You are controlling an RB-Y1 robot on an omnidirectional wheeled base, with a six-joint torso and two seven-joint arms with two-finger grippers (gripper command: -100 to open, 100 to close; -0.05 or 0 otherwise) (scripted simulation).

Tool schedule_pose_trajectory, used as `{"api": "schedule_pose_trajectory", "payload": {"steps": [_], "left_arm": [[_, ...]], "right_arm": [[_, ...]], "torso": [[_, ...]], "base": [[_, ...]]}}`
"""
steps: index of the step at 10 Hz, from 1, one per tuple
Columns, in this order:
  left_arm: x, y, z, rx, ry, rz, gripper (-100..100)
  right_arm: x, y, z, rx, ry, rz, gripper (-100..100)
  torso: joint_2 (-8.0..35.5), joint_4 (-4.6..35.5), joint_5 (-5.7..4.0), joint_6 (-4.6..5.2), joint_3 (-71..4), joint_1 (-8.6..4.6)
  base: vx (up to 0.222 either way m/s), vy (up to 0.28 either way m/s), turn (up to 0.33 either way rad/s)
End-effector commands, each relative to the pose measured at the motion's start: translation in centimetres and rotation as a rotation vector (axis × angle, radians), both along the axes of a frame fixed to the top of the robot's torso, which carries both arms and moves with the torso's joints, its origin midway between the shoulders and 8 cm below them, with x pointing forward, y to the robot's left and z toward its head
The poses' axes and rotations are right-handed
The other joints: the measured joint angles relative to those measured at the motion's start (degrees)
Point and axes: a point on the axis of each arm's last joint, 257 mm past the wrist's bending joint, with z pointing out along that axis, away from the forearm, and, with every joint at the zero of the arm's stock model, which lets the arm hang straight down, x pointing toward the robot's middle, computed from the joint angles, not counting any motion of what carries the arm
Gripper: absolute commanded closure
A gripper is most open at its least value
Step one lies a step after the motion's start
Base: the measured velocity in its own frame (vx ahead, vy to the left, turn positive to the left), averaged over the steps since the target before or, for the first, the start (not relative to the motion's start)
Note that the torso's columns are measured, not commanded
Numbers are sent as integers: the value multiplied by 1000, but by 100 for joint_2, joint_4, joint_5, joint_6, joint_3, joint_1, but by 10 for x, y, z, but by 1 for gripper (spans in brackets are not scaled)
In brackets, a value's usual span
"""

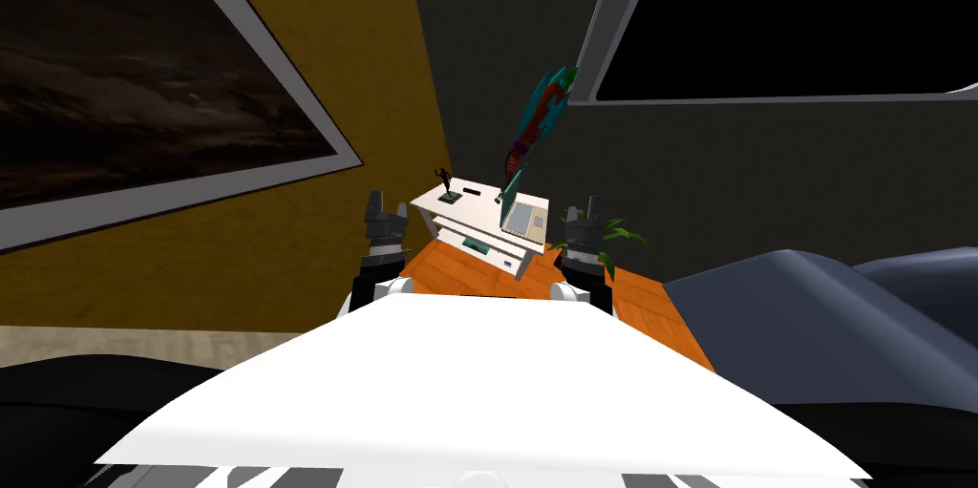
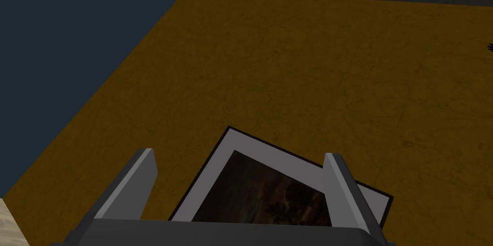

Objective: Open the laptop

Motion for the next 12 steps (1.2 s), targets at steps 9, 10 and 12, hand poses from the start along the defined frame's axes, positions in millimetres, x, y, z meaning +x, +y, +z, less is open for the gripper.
{"api": "schedule_pose_trajectory", "payload": {"steps": [9,10,12], "left_arm": [[0,0,0,0,1,0,0],[0,0,0,0,1,0,0],[0,0,0,0,1,0,0]], "right_arm": [[7,-1,-23,-244,107,-3,-100],[9,-4,-29,-292,131,-12,-100],[12,-11,-40,-392,179,-38,-100]], "torso": [[1951,1957,3,0,-3925,12],[1959,1960,2,0,-3921,7],[1956,1959,1,0,-3922,3]], "base": [[32,44,-19],[72,114,-51],[89,131,-47]]}}
